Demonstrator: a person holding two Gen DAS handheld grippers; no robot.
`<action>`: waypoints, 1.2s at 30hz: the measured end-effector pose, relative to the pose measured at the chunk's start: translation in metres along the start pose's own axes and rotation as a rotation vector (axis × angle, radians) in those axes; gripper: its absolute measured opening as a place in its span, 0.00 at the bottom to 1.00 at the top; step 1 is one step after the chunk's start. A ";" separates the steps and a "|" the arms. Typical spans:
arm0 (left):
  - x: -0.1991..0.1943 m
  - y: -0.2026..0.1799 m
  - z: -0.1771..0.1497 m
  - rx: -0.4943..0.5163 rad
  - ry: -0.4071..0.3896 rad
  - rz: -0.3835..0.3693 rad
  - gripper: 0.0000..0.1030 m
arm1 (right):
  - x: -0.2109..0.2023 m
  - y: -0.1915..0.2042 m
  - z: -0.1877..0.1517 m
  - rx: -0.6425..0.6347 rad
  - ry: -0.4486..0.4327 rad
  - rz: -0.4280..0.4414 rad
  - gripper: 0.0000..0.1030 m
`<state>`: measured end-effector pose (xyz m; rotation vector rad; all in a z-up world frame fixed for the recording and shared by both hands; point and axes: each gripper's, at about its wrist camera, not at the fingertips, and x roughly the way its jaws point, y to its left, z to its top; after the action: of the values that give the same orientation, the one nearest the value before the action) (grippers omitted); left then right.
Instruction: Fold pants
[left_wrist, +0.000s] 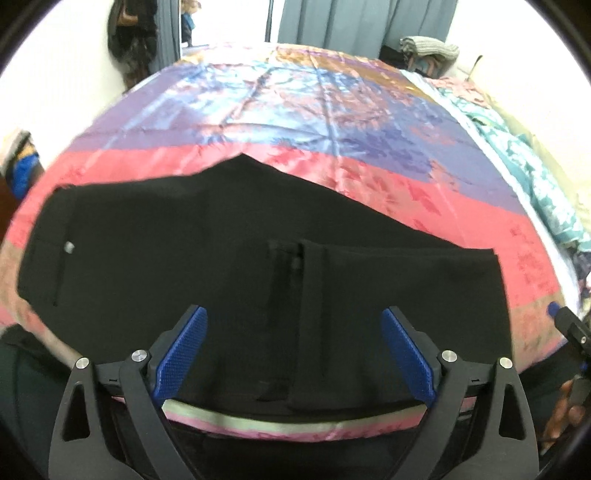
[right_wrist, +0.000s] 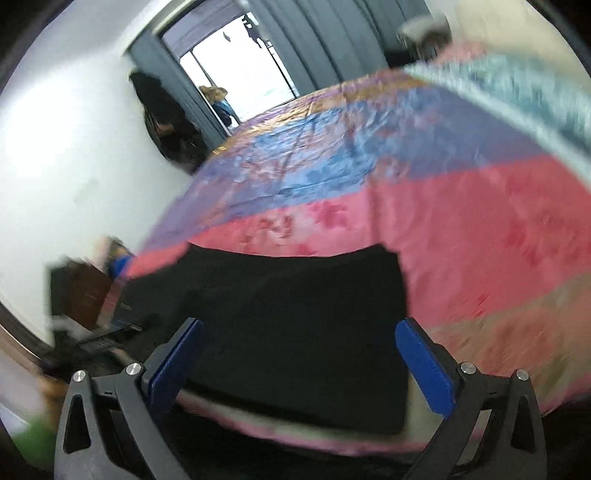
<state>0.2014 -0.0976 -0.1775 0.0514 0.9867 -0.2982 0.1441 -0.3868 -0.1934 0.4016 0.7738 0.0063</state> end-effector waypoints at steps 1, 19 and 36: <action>0.000 0.000 0.000 0.010 -0.002 0.019 0.93 | 0.004 0.006 -0.002 -0.027 0.001 -0.032 0.99; 0.002 0.069 -0.003 -0.125 0.031 0.145 0.94 | 0.006 0.009 -0.032 -0.183 -0.027 -0.318 1.00; -0.010 0.083 -0.006 -0.096 -0.020 0.085 0.94 | 0.057 0.009 -0.050 -0.254 0.200 -0.351 1.00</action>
<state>0.2137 -0.0142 -0.1801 0.0034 0.9753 -0.1731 0.1524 -0.3519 -0.2616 0.0193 1.0202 -0.1846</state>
